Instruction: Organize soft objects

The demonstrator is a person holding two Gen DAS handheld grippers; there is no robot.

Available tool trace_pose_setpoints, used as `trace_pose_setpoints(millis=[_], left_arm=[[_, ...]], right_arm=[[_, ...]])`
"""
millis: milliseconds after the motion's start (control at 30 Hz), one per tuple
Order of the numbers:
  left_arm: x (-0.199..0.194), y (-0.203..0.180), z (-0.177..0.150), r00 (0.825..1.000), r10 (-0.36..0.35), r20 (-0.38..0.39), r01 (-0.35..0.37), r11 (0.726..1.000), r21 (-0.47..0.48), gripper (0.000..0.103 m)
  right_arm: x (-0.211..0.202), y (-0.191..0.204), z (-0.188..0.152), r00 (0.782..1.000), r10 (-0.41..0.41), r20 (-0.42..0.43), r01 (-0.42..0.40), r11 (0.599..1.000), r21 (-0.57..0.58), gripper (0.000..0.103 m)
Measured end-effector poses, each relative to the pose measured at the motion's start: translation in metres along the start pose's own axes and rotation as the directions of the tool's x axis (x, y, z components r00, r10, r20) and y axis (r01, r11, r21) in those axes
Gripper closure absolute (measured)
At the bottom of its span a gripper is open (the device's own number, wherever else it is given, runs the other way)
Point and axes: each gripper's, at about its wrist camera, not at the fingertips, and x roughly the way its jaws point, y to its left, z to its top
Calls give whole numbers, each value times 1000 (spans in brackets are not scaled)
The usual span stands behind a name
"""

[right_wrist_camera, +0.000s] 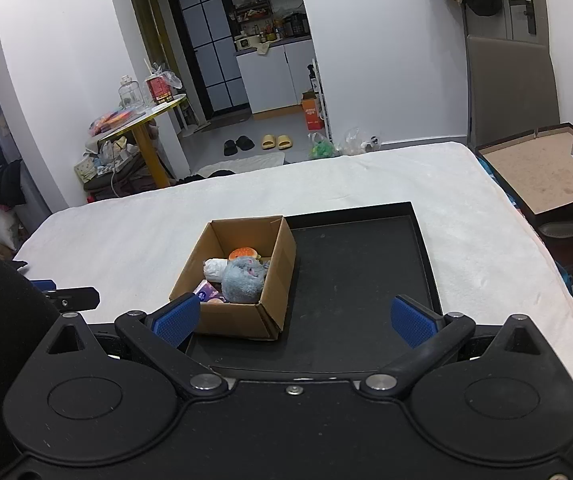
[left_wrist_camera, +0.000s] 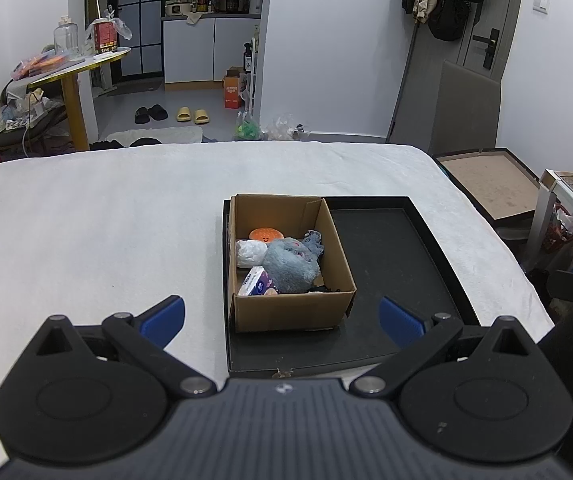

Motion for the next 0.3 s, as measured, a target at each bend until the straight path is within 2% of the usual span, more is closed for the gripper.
trace_pose_setpoints(millis=[300], left_arm=[[0,-1,-1,1000,0,1,0,1000,-1,0]], right_arm=[[0,-1,1,1000,1,-1,-1,1000,1,0]])
